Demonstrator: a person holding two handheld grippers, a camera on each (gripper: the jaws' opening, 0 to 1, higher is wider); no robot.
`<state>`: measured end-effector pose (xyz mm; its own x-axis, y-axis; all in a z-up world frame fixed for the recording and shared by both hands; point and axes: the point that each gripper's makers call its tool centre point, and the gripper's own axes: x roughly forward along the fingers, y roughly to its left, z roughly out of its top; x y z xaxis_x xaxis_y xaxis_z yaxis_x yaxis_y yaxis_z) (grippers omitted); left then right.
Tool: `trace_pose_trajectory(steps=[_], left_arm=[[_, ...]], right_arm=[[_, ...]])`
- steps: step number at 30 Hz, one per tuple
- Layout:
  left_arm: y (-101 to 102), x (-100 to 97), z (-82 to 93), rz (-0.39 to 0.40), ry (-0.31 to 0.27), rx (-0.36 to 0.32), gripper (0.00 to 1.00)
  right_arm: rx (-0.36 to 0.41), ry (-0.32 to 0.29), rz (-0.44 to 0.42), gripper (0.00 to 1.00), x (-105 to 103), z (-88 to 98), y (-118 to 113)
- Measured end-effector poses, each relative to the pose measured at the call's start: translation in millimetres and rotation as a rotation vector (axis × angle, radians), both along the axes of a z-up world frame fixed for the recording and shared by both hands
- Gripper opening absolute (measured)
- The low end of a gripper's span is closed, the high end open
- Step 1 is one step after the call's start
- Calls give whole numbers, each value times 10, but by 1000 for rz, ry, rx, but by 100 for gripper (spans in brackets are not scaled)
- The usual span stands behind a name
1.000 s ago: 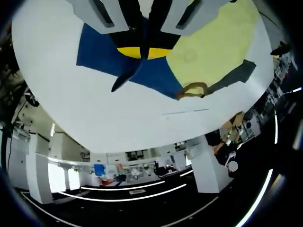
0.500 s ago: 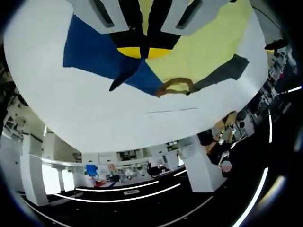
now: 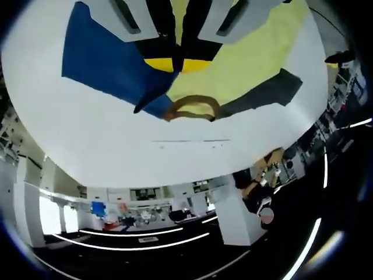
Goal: Fold the garment on the visible template until the final outline fits inside the template.
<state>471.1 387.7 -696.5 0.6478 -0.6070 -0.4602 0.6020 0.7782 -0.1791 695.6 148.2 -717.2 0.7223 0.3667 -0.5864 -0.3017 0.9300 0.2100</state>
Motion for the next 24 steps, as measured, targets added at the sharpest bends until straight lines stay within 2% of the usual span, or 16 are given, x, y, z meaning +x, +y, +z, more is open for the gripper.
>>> trace_pose_trajectory(steps=[7, 19, 24], left_arm=[[3, -14, -32, 0, 10, -4, 99], [47, -11, -31, 14, 9, -3, 99], [62, -19, -36, 16, 11, 0, 99]], right_arm=[[-16, -2, 58, 0, 128, -5, 251], [-57, 8, 140, 0, 158, -37, 596], [-57, 6, 158, 0, 153, 7, 706]])
